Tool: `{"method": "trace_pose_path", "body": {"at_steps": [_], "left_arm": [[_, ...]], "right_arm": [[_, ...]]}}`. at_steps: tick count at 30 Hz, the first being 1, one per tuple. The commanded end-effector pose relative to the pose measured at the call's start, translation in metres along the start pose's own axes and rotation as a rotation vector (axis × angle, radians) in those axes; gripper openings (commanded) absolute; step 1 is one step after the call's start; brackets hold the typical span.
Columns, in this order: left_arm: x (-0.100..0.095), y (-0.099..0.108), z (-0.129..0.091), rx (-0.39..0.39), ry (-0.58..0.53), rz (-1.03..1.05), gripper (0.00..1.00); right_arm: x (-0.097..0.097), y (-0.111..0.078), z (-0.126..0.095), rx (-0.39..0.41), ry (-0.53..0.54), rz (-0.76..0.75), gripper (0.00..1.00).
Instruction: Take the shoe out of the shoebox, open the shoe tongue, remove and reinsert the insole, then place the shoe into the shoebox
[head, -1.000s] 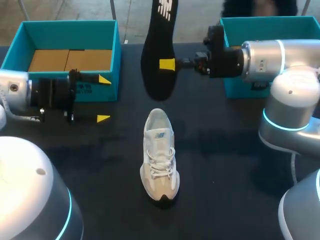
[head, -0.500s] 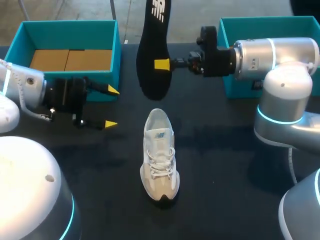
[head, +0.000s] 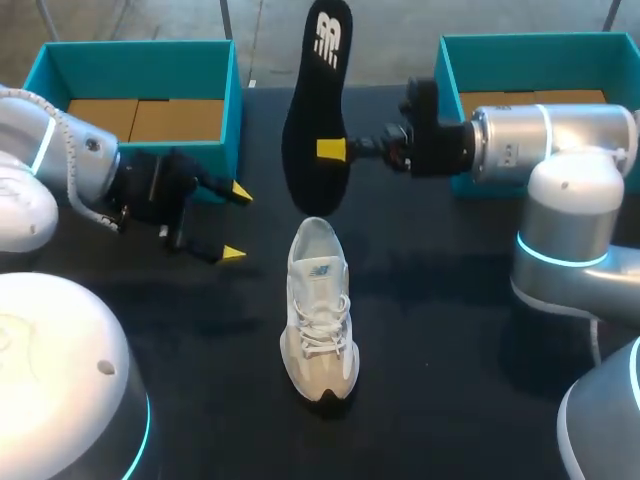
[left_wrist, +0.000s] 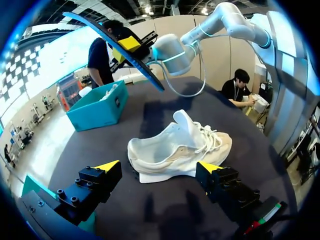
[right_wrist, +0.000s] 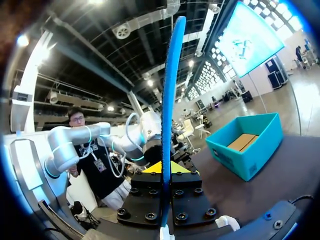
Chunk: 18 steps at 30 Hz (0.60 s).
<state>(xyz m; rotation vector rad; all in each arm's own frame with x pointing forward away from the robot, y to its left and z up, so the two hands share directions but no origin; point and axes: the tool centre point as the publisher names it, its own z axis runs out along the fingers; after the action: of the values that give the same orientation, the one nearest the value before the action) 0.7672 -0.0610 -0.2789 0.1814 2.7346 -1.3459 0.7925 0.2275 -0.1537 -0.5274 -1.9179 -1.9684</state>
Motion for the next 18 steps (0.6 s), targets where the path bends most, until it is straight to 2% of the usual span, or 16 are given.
{"method": "trace_pose_path", "body": {"at_steps": [1, 3, 18], "left_arm": [[-0.0021, 0.0015, 0.0024, -0.035, 0.026, -0.006, 1.0], [-0.0023, 0.0026, 0.0034, -0.04, 0.027, -0.004, 1.0], [-0.0023, 0.0026, 0.0034, -0.04, 0.027, -0.004, 1.0]], "right_arm": [[0.0002, -0.0132, -0.0025, 0.0, -0.024, 0.003, 0.0], [-0.0007, -0.0176, -0.0027, 0.001, -0.009, 0.006, 0.0], [-0.0007, -0.0176, -0.0027, 0.001, -0.009, 0.006, 0.0]]}}
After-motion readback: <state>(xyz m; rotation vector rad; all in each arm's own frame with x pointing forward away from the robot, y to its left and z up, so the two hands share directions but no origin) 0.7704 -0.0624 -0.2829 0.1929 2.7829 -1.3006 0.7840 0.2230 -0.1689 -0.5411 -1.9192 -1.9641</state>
